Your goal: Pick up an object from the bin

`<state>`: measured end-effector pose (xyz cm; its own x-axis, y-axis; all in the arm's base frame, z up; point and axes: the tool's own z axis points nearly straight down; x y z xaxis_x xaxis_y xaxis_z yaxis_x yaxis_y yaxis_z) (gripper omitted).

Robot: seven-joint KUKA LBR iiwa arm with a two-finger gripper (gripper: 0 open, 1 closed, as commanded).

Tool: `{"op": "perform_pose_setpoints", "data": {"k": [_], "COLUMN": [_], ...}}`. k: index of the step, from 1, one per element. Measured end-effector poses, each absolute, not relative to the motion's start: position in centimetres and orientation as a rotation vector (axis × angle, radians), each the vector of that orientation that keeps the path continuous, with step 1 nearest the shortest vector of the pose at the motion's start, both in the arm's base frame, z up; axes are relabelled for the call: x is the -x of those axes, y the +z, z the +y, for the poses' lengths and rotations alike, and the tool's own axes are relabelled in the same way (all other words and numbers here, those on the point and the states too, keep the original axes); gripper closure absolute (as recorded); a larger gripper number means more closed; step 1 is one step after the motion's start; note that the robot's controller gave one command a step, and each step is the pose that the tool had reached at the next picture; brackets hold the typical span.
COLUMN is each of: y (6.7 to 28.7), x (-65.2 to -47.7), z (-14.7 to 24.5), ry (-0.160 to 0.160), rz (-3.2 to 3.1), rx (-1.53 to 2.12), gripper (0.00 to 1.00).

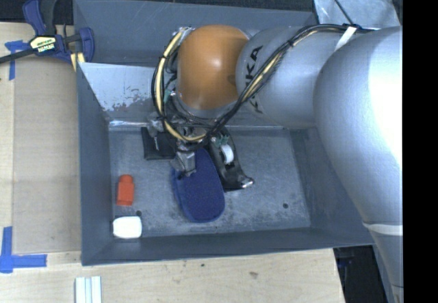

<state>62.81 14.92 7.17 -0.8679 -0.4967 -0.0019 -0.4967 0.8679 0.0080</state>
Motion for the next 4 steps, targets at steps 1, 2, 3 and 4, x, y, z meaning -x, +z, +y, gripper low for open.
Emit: {"op": "perform_pose_setpoints", "data": {"k": [1, 2, 3, 4], "y": [7.2, 7.1, 7.2, 16.0], "x": [-62.9, -62.9, -62.9, -61.0], "z": [14.7, 14.7, 14.5, 14.5], "ry": [-0.005, -0.006, -0.002, 0.000], "rz": [-3.037, -3.038, -3.038, -3.043], "rx": [-0.804, -0.803, -0.802, -0.830], "gripper": [1.00, 0.00, 1.00, 1.00]}}
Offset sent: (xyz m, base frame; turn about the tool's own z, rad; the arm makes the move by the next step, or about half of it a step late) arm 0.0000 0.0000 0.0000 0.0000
